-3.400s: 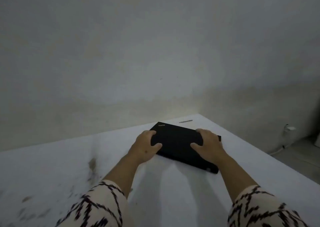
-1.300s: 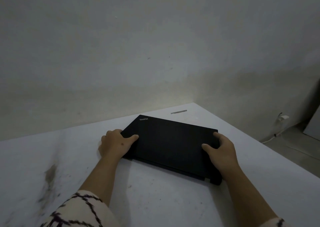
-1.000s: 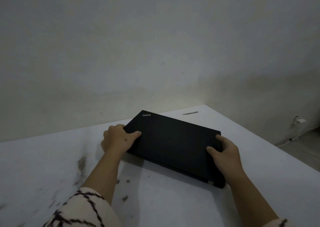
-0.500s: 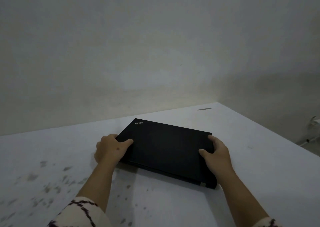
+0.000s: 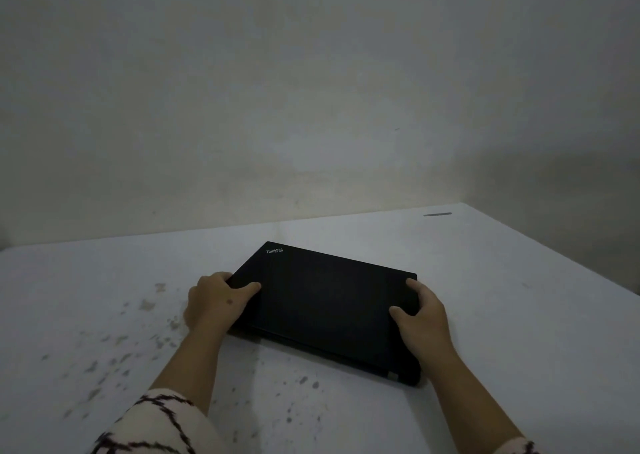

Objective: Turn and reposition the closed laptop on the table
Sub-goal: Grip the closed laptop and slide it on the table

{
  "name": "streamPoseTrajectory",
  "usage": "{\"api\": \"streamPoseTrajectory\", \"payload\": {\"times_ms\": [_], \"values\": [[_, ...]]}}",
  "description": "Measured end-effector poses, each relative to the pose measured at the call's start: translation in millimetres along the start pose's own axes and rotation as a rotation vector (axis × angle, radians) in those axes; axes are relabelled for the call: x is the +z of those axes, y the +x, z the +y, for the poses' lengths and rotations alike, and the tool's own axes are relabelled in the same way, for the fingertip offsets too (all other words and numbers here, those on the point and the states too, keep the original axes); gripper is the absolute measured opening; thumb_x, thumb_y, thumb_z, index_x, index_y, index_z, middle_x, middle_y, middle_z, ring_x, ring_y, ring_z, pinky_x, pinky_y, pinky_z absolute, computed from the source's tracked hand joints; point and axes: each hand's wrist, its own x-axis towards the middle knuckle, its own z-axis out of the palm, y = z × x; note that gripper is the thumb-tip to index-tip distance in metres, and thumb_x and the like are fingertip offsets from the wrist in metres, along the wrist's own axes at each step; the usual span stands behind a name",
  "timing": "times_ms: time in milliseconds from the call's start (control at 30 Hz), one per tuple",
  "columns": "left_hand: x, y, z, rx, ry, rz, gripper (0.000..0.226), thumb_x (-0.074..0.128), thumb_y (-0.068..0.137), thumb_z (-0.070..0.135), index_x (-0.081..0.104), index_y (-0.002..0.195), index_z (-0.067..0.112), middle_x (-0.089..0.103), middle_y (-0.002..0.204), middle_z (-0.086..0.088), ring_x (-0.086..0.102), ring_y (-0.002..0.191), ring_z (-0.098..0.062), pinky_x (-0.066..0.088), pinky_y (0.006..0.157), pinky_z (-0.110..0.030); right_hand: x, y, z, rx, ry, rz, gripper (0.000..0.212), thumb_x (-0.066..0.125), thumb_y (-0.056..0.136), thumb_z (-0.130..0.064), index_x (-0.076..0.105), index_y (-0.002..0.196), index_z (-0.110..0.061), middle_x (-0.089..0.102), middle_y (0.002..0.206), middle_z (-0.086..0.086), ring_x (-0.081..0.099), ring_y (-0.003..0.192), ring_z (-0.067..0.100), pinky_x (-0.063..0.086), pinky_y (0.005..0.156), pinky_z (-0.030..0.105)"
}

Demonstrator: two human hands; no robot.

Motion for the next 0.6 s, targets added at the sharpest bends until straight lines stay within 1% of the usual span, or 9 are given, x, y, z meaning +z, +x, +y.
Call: {"api": "streamPoseTrajectory", "payload": {"times_ms": [200,300,467,600], "values": [[-18,1,-15,-0.005,0.02,0.022,0.058,0.065,0.063,0.057,0.067,0.107,0.019,0.07,0.104,-0.007,0.063,0.097,-0.03,0.056,0.08,-0.045,17,-13,-4,-0.009,0.004,-0.017,0.059,0.057,0.088,0.0,0.039,0.143,-0.011,0.046,0.146,0.009,0.045,0.132,0.026,0.041,0.107,0.037],[-23,0,-21,-0.009,0.026,0.023,0.058,0.066,0.066,0.055,0.066,0.11,0.017,0.069,0.107,-0.008,0.062,0.099,-0.03,0.056,0.081,-0.045,23,-17,-4,-0.01,-0.001,-0.027,0.058,0.057,0.088,0.001,0.04,0.142,-0.011,0.047,0.145,0.009,0.046,0.131,0.026,0.041,0.105,0.036],[-28,-1,-30,-0.022,0.019,0.049,0.058,0.068,0.07,0.05,0.064,0.115,0.014,0.067,0.113,-0.01,0.061,0.104,-0.031,0.054,0.085,-0.044,30,-24,-6,-0.014,-0.015,-0.036,0.058,0.057,0.088,0.0,0.04,0.142,-0.012,0.045,0.146,0.009,0.044,0.133,0.026,0.04,0.108,0.037],[-30,1,-36,-0.017,0.026,0.057,0.058,0.068,0.072,0.049,0.063,0.117,0.012,0.067,0.115,-0.011,0.06,0.106,-0.031,0.053,0.084,-0.043,34,-27,-6,-0.026,-0.025,-0.042,0.058,0.056,0.088,0.001,0.04,0.142,-0.011,0.046,0.145,0.009,0.046,0.131,0.026,0.04,0.107,0.036]]}}
